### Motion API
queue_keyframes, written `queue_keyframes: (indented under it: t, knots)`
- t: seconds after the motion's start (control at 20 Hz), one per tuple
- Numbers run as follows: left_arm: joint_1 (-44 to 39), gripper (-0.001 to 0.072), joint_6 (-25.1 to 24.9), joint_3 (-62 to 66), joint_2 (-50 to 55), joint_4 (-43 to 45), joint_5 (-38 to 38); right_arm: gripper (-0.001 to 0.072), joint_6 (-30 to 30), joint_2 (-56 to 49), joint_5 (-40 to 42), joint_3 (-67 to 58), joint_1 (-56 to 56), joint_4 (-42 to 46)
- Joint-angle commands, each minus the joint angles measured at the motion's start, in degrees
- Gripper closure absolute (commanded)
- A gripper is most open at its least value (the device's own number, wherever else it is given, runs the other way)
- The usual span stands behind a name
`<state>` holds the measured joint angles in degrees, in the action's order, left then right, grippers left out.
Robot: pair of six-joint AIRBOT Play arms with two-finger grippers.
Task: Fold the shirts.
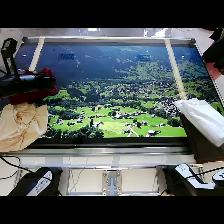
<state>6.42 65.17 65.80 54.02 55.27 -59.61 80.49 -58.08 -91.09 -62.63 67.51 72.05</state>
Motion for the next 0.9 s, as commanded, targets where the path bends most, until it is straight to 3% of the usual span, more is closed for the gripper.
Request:
queue_keyframes:
  t: [0.0, 0.15, 0.3, 0.45, 0.6, 0.85]
  knots:
    - [-0.02, 0.0695, -0.02, -0.02, 0.02, -1.22, -0.61, 0.0222, -0.13, 1.38, 0.76, 4.94, 2.49, 0.28]
    - [-0.02, 0.0695, -0.02, -0.02, 0.04, -1.36, -0.63, 0.0221, 3.67, 1.38, -0.9, -4.81, 2.49, -2.84]
    - [0.0, 0.0695, 0.0, -0.02, 0.09, -1.36, -0.72, 0.023, 2.51, 1.4, -0.37, -12.74, 2.23, -22.73]
    - [-0.02, 0.0695, -0.02, -0.02, 0.07, -1.36, -2.16, 0.0231, -4.33, 2.29, 0.07, -13.07, -5.62, -39.47]
    - [0.0, 0.0695, -0.02, -0.02, 0.09, -1.36, -2.16, 0.0231, -8.59, 3.19, 1.09, -13.07, -21.14, -39.65]
    - [0.0, 0.0695, -0.02, -0.02, 0.09, -1.36, -2.16, 0.0231, -9.62, 3.02, 3.45, -13.07, -43.76, -26.93]
